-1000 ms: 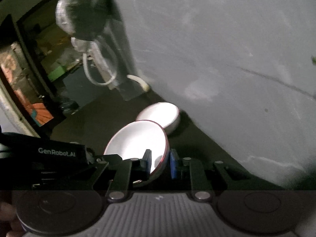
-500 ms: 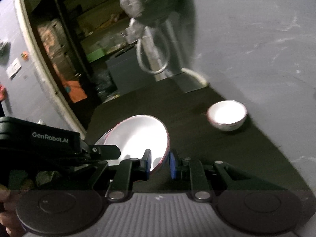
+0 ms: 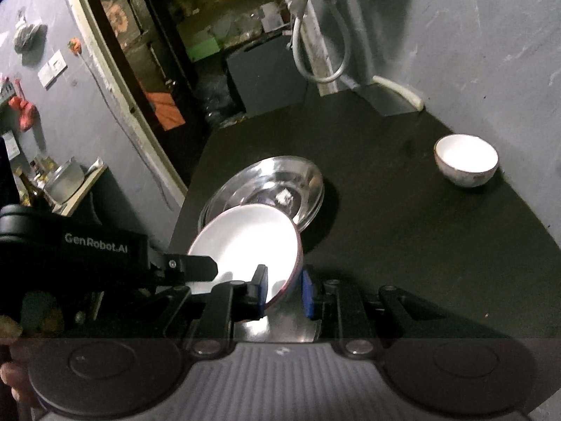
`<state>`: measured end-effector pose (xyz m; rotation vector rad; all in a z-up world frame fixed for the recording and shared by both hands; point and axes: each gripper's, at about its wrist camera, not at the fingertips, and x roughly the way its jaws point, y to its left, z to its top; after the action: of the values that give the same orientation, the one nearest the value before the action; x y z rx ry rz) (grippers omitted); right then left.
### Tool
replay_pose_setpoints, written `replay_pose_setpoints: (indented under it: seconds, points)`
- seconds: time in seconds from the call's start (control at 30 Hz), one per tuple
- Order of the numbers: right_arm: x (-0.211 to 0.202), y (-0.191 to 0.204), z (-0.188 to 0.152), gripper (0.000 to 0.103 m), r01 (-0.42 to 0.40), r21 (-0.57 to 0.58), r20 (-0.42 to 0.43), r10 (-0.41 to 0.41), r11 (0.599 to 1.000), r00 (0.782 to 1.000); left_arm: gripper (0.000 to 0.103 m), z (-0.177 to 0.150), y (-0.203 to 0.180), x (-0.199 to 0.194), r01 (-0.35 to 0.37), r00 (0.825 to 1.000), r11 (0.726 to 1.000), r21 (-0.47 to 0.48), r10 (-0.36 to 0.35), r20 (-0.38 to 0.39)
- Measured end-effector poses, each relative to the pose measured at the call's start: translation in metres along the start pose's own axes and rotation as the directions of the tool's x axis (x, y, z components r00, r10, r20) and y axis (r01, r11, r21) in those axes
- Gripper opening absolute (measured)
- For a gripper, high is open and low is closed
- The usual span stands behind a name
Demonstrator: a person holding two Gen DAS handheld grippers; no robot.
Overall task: Organize plates and bowls
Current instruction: 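Lift the white bowl with the left tool and carry it over the steel bowl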
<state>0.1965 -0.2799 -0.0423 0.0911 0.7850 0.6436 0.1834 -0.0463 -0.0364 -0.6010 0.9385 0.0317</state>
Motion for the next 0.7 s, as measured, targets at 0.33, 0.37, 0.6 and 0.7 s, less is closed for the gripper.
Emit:
replay_pose_setpoints:
  seconds: [0.33,0.37,0.6,0.7]
  points:
    - [0.01,0.007,-0.007,0.026,-0.007,-0.03,-0.111,0.003,1.0,0.994,0.01,-0.007,0.01,0.009,-0.051,0.995,0.998,-0.027,0.048,-0.091]
    - [0.011,0.008,-0.008,0.027,-0.009,-0.034,-0.121,0.005,0.999,0.993,0.01,-0.007,0.011,0.01,-0.058,0.994,0.998,-0.027,0.055,-0.097]
    - [0.019,0.014,-0.009,0.03,-0.024,-0.062,-0.176,0.013,0.998,0.984,0.01,-0.007,0.01,0.013,-0.071,0.991,0.997,-0.029,0.067,-0.112]
    - [0.02,0.012,-0.009,0.03,-0.026,-0.055,-0.184,0.016,0.998,0.983,0.01,-0.007,0.009,0.013,-0.072,0.991,0.997,-0.029,0.068,-0.113]
